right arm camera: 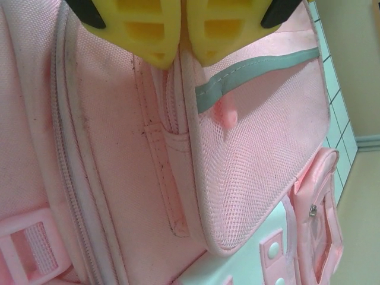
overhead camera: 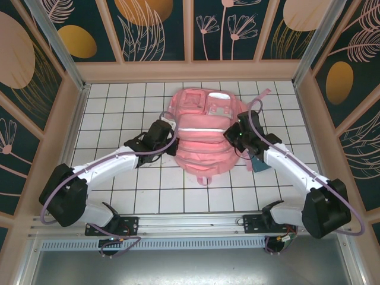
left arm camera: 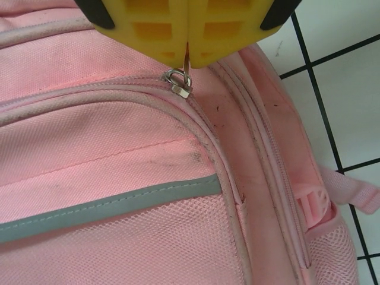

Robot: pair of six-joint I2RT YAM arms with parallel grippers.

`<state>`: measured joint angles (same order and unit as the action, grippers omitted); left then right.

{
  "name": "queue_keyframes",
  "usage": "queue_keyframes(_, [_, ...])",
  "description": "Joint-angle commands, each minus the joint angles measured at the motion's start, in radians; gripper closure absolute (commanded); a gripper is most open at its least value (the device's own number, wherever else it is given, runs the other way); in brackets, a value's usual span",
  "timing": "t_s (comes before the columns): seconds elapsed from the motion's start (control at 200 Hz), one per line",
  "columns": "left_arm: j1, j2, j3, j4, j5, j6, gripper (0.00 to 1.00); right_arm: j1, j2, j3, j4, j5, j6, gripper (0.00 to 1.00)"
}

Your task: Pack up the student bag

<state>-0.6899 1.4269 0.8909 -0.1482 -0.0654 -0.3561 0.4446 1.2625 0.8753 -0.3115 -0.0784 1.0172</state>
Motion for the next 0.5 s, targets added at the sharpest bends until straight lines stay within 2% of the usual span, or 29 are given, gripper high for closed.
queue_keyframes(0.0, [0.051,0.009,0.025,-0.046,-0.115,-0.051,1.0,-0.029,0.047,0.068,0.058,0.051,-0.074,1.0])
queue_keyframes(0.14, [0.101,0.062,0.069,-0.056,-0.162,-0.114,1.0,-0.037,0.128,0.115,0.093,-0.02,-0.141,1.0])
queue_keyframes(0.29, [0.128,0.039,0.042,-0.067,-0.187,-0.139,1.0,-0.038,0.245,0.201,0.099,-0.112,-0.24,0.99])
queue_keyframes(0.4, [0.134,0.009,0.009,-0.086,-0.185,-0.139,1.0,-0.037,0.285,0.251,0.061,-0.151,-0.322,0.7])
queue_keyframes(0.495, [0.134,-0.013,-0.007,-0.099,-0.15,-0.138,0.69,-0.04,0.255,0.266,0.004,-0.108,-0.373,0.45])
